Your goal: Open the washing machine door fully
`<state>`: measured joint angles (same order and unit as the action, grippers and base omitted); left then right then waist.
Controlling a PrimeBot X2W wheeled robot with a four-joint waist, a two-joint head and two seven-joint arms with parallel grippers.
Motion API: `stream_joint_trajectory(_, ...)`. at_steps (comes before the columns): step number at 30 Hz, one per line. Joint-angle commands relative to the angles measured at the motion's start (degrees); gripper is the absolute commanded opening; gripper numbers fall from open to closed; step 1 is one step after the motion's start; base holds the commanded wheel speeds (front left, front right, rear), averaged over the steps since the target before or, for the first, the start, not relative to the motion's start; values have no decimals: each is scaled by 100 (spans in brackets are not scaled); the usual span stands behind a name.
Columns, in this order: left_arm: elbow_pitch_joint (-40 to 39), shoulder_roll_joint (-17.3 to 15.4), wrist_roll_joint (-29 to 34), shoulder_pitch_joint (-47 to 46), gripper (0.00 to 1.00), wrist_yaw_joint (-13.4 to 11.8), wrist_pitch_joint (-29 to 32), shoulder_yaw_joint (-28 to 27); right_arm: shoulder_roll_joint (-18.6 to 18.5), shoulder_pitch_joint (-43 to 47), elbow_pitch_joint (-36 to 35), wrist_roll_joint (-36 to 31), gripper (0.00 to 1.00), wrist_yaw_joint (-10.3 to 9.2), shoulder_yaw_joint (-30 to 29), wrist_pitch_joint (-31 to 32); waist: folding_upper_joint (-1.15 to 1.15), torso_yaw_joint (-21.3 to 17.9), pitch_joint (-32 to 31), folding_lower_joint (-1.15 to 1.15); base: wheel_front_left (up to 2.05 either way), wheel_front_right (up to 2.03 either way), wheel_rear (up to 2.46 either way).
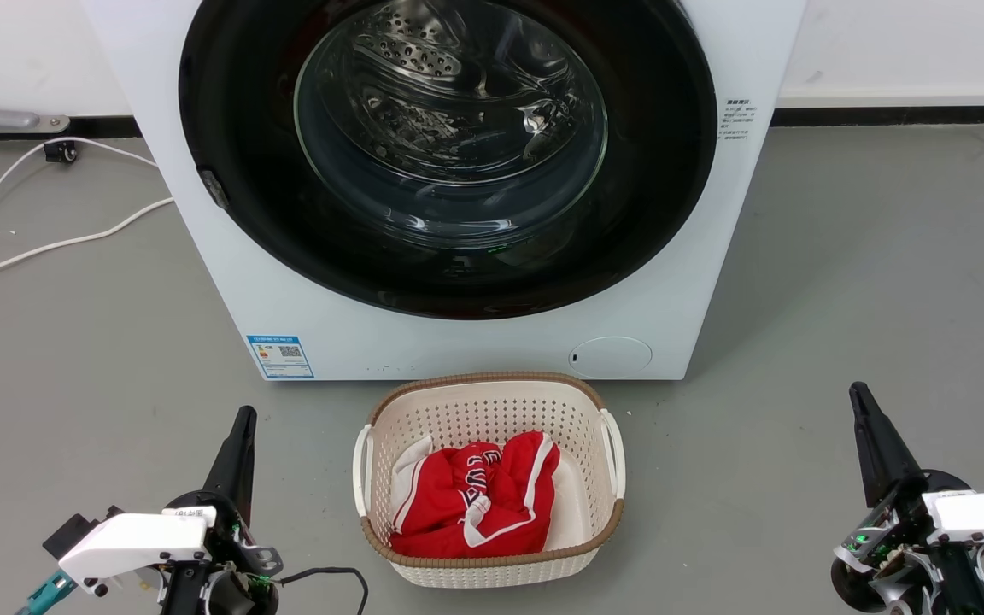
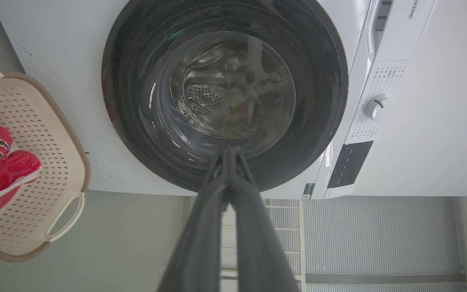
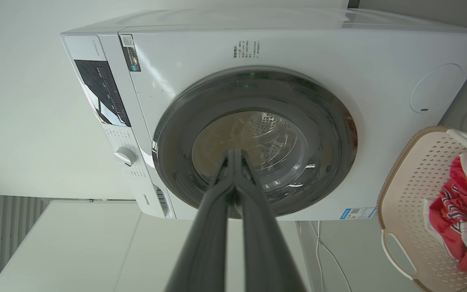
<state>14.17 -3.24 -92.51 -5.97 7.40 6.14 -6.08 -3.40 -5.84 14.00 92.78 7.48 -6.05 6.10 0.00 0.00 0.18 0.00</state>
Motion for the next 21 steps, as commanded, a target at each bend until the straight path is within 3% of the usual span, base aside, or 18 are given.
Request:
stream_joint_trajectory(1, 4, 2, 4, -49, 0, 17, 16, -18, 19, -66, 7, -28, 0, 2, -8, 19, 0, 0, 0, 0, 0, 0, 0)
stream_joint_trajectory(11, 5, 9, 15, -50, 0, 17, 27, -28, 27, -67, 8, -39, 0, 2, -19, 29, 0, 0, 0, 0, 0, 0, 0)
stream_joint_trajectory(12, -1, 4, 4, -1, 100, 0, 1, -7, 6, -1, -1, -7, 100, 0, -11, 6, 0, 0, 0, 0, 0, 0, 0)
stream_joint_trajectory(21, -159, 10, 55, 16, 100, 1, -239, 212, 11, 69, -132, -29, 100, 1, 121, -236, 0, -9, -3, 0, 0, 0, 0)
